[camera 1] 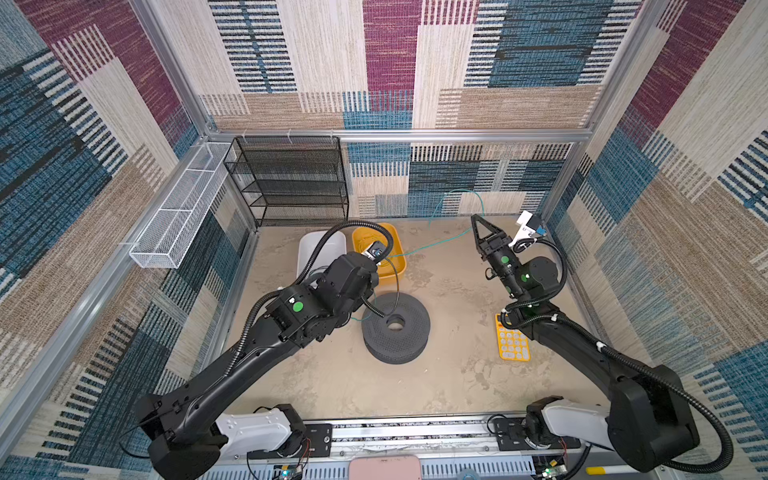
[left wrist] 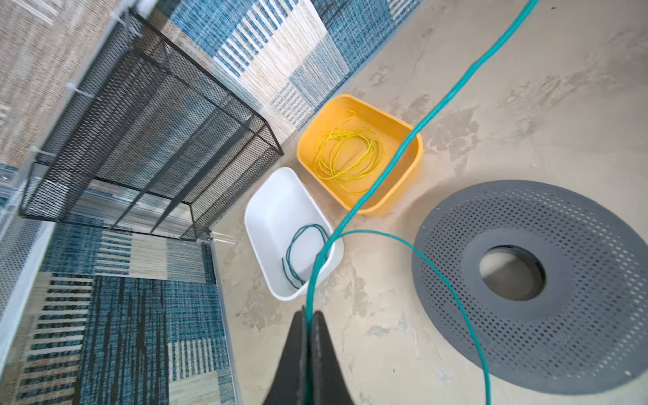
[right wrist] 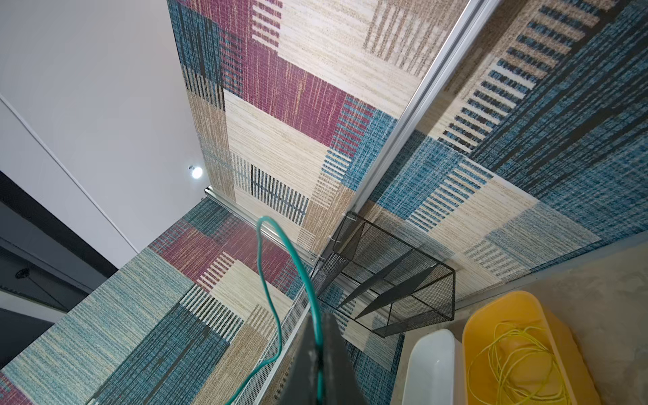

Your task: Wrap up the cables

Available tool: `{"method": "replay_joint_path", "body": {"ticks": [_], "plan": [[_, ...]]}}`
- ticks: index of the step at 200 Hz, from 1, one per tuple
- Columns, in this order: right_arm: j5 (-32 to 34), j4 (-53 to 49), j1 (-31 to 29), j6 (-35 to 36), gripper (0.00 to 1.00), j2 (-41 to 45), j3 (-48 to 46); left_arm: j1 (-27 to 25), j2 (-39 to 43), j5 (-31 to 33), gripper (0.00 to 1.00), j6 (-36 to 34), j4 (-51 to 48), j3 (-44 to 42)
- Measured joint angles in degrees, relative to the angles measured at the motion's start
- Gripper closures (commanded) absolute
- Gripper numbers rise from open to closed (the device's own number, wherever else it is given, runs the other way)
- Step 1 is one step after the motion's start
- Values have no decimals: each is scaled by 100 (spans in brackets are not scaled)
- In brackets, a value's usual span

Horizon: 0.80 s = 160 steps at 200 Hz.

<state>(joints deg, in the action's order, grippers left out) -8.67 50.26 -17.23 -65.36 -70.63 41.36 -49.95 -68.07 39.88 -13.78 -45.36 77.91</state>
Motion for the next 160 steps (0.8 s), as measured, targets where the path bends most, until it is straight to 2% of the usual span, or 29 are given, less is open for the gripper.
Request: {"method": "replay_joint_path", "body": {"ticks": [50,85,99,109,125,141,160], "plan": [[369,15,37,-437,100,20,-459,-555,-17,918,100,-350,365,-396],[144,66,70,-529,100,-96,-306,-621,380,741,100,-256,481,-658],[20,87,59,-525,100,-133,-208,-621,514,586,91,-170,455,-682],[-35,87,31,-516,100,-140,-184,-621,597,498,79,-122,437,-682],[-81,83,-17,-428,100,-140,-186,-614,717,446,70,-92,293,-629],[-114,81,-76,-374,100,-109,-256,-605,815,306,49,-90,116,-483],[-192,-33,-149,-319,100,-13,-337,-608,887,76,36,-85,-37,-140]]}}
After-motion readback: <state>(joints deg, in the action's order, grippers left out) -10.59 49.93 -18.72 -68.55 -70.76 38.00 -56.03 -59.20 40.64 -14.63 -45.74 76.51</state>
